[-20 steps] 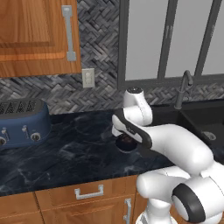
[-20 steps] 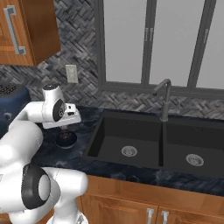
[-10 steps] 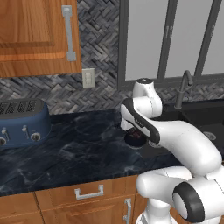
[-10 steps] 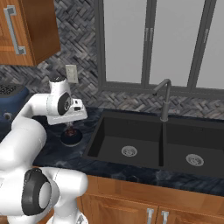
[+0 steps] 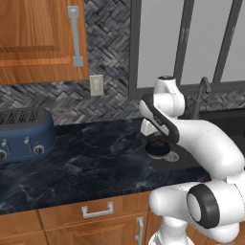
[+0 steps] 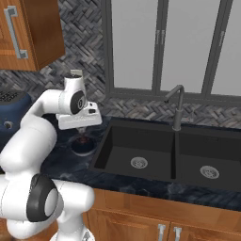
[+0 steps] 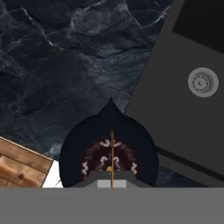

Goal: Place the teapot in the left basin and the bowl in the right basin of the sink.

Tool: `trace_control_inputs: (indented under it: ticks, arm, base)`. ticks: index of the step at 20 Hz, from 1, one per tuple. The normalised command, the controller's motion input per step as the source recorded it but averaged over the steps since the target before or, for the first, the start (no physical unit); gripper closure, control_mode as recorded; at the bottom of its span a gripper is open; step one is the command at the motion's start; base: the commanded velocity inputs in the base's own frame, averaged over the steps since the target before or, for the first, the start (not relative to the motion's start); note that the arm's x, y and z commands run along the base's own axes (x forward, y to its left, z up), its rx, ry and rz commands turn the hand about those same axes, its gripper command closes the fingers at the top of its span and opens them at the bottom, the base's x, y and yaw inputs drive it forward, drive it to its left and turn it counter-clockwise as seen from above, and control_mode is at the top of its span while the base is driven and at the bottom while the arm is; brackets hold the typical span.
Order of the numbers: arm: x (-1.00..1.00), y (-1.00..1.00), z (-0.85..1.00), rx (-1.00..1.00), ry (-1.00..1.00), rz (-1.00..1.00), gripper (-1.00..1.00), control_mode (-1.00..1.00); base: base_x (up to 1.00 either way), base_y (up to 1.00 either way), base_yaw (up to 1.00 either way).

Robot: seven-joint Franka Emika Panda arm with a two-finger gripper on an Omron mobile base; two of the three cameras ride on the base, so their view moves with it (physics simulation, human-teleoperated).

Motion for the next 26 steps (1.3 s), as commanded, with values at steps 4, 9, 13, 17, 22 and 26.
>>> trace_control_inputs:
  ticks: [4, 9, 13, 17, 22, 26]
  arm:
    - [0.0, -0.23, 0.12, 0.0, 0.07, 0.0, 1.0, -1.0]
    - [0.0, -0.21, 0.1, 0.0, 0.02, 0.0, 1.0, -1.0]
    - [0.0, -0.19, 0.12, 0.0, 0.0, 0.0, 1.0, -1.0]
    - [0.0, -0.18, 0.1, 0.0, 0.0, 0.0, 1.0, -1.0]
    - [0.0, -0.17, 0.04, 0.0, -0.06, 0.0, 1.0, -1.0]
    - [0.0, -0.2, 0.0, 0.0, -0.1, 0.0, 1.0, -1.0]
  base:
    - [0.0, 0.0, 0.0]
    - [0.0, 0.0, 0.0]
    - [0.0, 0.0, 0.0]
    - [0.0, 0.0, 0.0]
    - [0.0, 0.0, 0.0]
    - [0.0, 0.0, 0.0]
